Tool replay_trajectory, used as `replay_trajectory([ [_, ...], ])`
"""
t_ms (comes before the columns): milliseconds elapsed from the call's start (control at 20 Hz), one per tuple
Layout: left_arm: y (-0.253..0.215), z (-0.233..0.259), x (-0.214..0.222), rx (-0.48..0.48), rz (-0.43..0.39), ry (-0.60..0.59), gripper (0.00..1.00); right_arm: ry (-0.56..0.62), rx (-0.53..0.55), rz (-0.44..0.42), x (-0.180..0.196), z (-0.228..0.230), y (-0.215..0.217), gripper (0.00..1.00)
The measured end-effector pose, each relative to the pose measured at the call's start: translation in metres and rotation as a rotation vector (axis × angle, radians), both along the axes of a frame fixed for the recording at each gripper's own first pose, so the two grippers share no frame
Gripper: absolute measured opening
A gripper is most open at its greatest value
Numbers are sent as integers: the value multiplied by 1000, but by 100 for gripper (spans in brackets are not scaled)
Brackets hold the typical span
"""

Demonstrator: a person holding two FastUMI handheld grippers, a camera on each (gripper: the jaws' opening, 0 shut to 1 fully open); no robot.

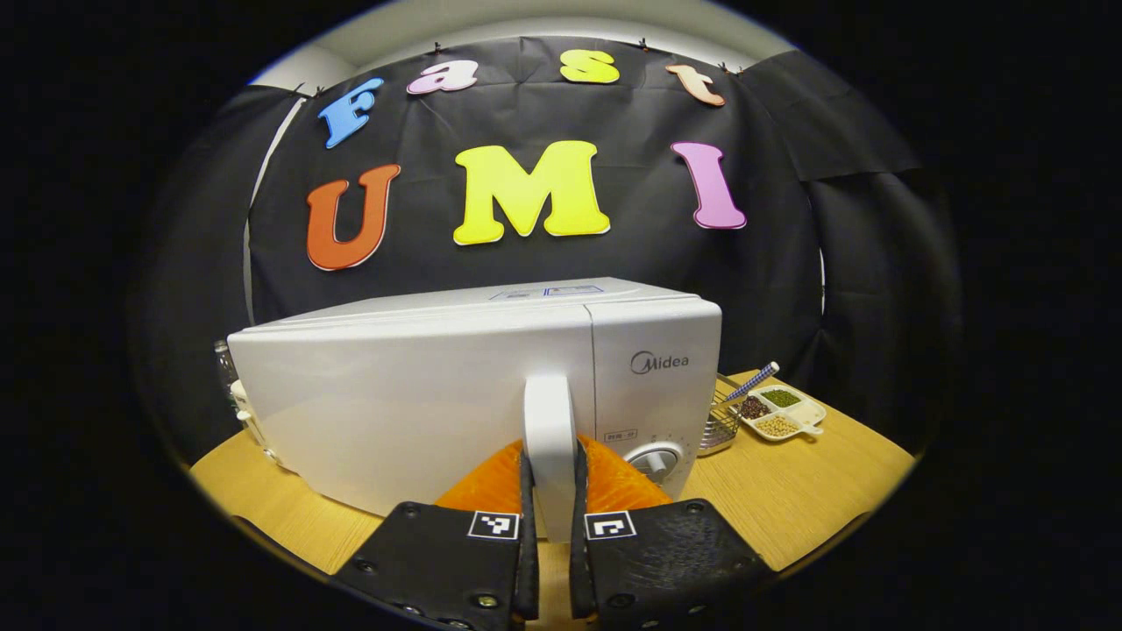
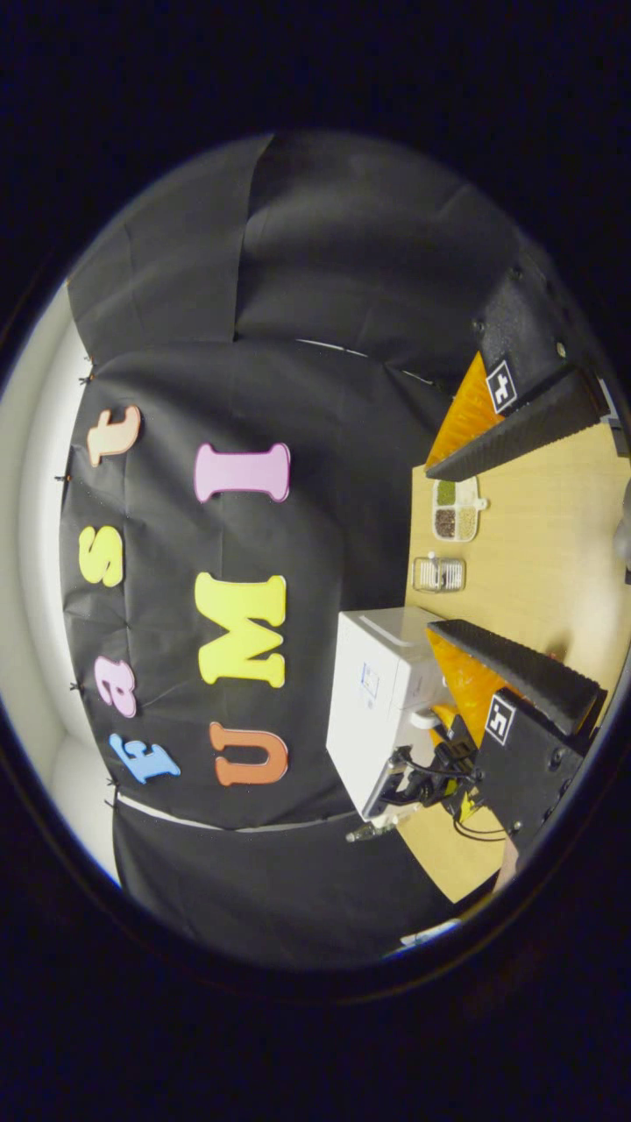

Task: Open the microwave oven with the left hand, put the food in, and close the microwave oven.

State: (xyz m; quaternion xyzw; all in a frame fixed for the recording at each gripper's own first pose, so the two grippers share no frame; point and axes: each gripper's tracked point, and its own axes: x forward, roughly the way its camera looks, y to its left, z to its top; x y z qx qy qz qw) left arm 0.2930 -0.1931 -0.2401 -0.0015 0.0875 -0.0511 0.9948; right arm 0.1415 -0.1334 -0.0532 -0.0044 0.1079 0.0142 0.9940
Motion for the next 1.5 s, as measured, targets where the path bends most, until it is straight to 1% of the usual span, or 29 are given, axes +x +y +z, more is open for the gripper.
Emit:
replay_trajectory([
  [100,-1,2,-3,3,-7,11,13,-19,2,8,1,7,5,100],
  [150,0,0,-8,-3,-3,37,13,-16,-1,16,1,6,9,100],
  [200,5,3,-17,-11,3,23,13,-15,-1,23,0,6,14,100],
  [250,9,-7,-30,-19,0,44,13,-15,-2,29,-1,7,19,100],
  [300,11,-3,-47,-14,-10,35,13,-10,-1,36,-2,6,24,100],
  [400,23,-3,-78,26,-30,33,13,-9,9,54,-7,5,36,100],
  [550,51,-6,-122,37,-46,60,13,-16,30,51,-18,2,53,100],
  [700,83,-9,-159,63,-32,86,16,-5,48,48,-39,-8,76,100],
  [750,98,-9,-172,95,-15,85,19,0,51,43,-48,-12,84,95],
  [800,110,-12,-180,119,2,92,29,1,56,41,-56,-15,91,100],
  [850,126,-12,-191,144,33,94,32,5,57,42,-67,-17,98,100],
  [900,140,-11,-196,163,50,79,50,8,54,39,-76,-22,105,96],
  [950,152,-12,-201,157,56,79,63,10,52,33,-84,-24,109,100],
  [1000,163,-14,-208,143,64,87,81,15,57,30,-93,-28,114,96],
  [1050,177,-15,-215,135,78,93,85,19,64,29,-100,-31,120,96],
  [1100,187,-13,-223,128,83,98,94,19,71,27,-108,-32,125,100],
  [1250,216,-3,-244,139,106,78,95,19,75,25,-124,-37,139,100],
  [1300,226,-1,-251,145,114,72,95,21,74,27,-127,-39,144,95],
  [1350,234,1,-257,151,119,71,95,27,72,30,-129,-42,148,100],
  [1500,263,0,-270,155,153,85,95,40,64,43,-135,-51,159,100],
])
